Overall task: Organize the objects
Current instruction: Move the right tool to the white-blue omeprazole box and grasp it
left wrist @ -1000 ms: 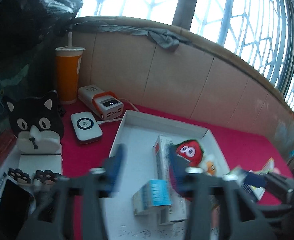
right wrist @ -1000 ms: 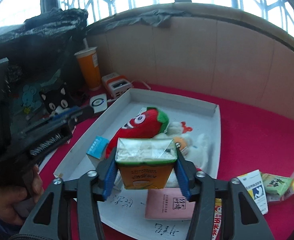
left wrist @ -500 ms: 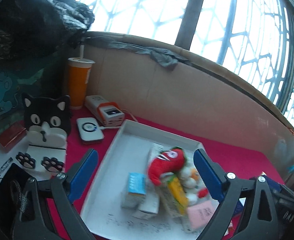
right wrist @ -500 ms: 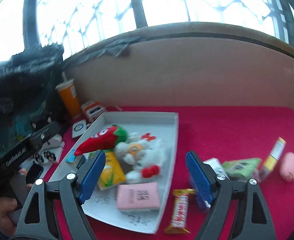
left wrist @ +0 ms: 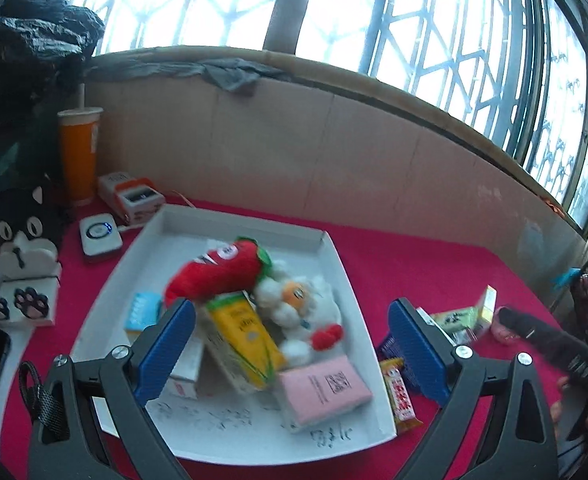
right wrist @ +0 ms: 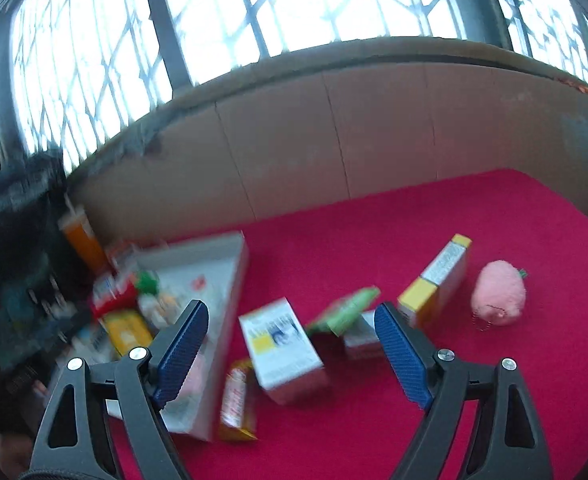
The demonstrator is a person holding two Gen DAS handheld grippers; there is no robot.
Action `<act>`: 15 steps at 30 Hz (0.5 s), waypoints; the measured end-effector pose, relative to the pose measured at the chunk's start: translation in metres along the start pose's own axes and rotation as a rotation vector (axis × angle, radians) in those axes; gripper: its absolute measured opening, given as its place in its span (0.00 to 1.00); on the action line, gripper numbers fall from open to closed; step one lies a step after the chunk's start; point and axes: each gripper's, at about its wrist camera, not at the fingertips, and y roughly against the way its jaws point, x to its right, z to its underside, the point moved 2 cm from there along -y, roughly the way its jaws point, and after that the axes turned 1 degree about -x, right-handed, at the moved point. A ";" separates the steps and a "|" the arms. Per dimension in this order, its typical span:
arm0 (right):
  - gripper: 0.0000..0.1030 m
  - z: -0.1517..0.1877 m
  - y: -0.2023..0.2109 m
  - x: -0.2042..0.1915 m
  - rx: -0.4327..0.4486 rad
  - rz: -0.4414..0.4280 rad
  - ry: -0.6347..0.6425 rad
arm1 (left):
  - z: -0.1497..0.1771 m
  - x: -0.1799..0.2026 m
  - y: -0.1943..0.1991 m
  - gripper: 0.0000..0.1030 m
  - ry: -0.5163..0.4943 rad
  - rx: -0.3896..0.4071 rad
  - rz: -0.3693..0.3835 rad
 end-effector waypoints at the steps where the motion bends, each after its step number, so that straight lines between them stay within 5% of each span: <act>1: 0.86 0.005 -0.005 0.001 -0.019 0.000 0.016 | 0.003 0.001 0.000 0.94 0.005 -0.004 0.003; 15: 0.83 0.028 -0.068 -0.016 -0.150 -0.040 0.156 | 0.031 0.015 -0.010 0.94 -0.039 -0.071 0.022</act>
